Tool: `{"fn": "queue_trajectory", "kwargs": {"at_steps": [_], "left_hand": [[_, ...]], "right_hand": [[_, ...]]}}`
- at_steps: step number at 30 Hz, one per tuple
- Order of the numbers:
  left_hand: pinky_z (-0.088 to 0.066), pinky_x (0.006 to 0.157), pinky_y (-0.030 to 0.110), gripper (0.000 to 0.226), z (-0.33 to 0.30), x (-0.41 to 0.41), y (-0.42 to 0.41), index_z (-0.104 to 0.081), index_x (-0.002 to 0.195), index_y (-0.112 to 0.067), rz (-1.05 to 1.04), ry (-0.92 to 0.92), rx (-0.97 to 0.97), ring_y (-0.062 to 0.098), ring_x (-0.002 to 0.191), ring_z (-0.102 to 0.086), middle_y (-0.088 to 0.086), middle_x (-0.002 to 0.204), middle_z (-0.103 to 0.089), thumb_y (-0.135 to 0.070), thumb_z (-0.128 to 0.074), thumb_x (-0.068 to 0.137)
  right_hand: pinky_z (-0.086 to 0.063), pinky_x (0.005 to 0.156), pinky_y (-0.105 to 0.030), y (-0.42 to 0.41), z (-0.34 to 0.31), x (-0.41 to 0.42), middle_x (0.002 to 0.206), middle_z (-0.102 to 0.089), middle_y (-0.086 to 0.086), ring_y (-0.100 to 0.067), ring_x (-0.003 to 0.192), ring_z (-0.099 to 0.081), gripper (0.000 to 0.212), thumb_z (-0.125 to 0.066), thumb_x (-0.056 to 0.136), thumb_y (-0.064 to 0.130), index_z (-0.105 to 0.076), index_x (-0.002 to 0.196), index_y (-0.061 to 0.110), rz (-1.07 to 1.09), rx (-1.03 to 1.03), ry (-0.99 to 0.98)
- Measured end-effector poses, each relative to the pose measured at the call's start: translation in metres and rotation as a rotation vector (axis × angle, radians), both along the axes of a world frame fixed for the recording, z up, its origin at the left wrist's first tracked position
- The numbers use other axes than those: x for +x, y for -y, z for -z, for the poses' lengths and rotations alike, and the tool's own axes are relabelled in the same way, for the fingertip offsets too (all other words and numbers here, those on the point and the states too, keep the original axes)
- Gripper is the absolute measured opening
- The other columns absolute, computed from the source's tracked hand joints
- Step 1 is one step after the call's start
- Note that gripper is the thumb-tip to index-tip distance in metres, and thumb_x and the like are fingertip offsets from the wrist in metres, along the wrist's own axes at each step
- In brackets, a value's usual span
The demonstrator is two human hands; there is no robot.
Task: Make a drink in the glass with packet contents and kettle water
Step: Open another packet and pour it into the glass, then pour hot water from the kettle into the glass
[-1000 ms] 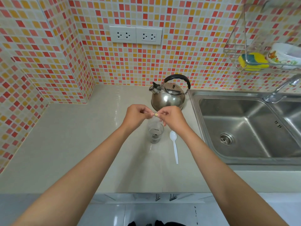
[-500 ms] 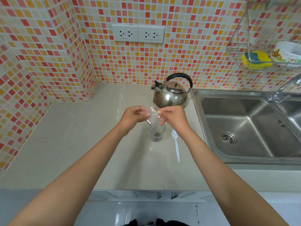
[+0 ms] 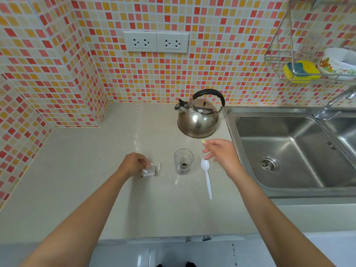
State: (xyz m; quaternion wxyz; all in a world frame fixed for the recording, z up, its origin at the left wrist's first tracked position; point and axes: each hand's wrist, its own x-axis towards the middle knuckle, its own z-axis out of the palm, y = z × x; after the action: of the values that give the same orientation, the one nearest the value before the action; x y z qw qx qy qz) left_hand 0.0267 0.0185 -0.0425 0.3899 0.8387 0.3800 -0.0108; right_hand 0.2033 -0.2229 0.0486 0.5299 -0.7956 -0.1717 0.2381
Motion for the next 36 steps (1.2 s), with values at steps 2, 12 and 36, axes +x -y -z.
{"fn": "queue_trajectory", "kwargs": {"at_steps": [2,12,36], "left_hand": [[-0.035,0.052,0.007,0.006,0.01,0.004,0.004,-0.076,0.083,-0.005,-0.006,-0.017,0.025,0.012,0.062,-0.052,0.002,0.068,-0.061,-0.006,-0.075,0.076],[-0.048,0.072,0.029,0.019,0.027,0.013,-0.002,-0.072,0.09,-0.017,-0.091,-0.06,0.093,0.02,0.081,-0.061,0.004,0.092,-0.068,-0.025,-0.079,0.074],[-0.043,0.102,0.041,0.046,-0.14,0.191,-0.03,-0.055,0.132,-0.019,0.178,0.11,0.476,0.026,0.128,-0.051,0.004,0.14,-0.054,-0.031,-0.064,0.089]], "right_hand": [[-0.04,0.05,-0.014,0.009,0.004,0.005,0.073,-0.071,-0.003,-0.01,0.046,-0.062,0.018,-0.066,0.085,0.032,-0.07,0.075,0.018,0.02,-0.027,-0.005],[-0.039,0.05,-0.017,0.02,0.017,0.013,0.068,-0.069,0.002,-0.008,0.046,-0.062,0.015,-0.067,0.085,0.027,-0.069,0.072,0.021,0.018,-0.049,-0.03],[-0.046,0.099,-0.044,-0.077,-0.073,0.145,0.14,-0.05,-0.008,-0.029,0.123,-0.052,0.075,-0.074,0.077,0.037,-0.04,0.14,0.018,-0.307,-0.567,0.677]]}}
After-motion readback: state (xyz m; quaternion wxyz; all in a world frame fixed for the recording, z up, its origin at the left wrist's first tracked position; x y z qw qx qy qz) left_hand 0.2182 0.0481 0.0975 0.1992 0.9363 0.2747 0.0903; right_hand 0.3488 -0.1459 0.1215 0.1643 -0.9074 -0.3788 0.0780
